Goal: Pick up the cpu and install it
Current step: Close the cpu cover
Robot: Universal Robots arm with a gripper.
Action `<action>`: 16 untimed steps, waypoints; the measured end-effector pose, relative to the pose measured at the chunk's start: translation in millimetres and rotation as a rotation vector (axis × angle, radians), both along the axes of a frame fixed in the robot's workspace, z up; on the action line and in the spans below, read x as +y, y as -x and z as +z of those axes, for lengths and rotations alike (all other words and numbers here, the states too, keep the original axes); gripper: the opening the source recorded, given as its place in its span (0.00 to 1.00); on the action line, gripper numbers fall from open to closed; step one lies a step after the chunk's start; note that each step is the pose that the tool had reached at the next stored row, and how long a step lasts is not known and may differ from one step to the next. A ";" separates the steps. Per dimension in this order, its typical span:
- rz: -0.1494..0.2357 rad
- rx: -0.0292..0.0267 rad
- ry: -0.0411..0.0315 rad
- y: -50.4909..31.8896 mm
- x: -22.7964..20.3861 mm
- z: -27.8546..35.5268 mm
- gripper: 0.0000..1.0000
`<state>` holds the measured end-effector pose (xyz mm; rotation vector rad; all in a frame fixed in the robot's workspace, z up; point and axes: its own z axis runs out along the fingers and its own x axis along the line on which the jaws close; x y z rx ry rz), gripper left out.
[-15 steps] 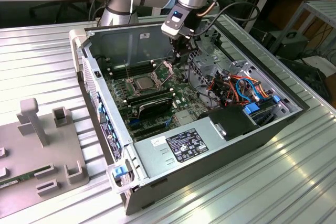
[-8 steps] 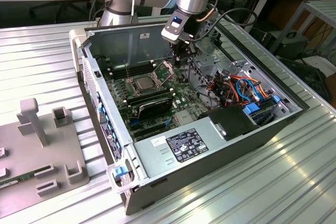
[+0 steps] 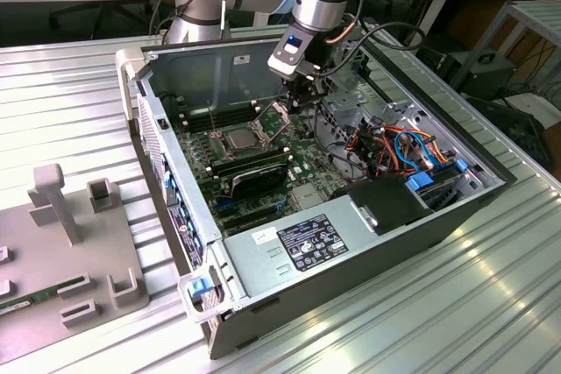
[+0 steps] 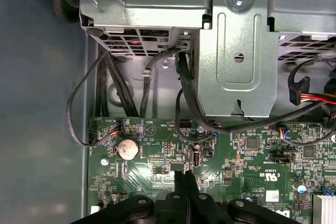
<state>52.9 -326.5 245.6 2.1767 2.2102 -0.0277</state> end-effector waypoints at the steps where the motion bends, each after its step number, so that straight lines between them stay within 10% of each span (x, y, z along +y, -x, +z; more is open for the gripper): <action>1: 0.000 0.0001 0.0001 0.0 0.0 0.0 0.11; 10: 0.000 -0.0023 0.0000 13.4 0.7 -0.3 0.11; 16: 0.000 -0.0153 0.0001 34.1 2.4 -0.2 0.11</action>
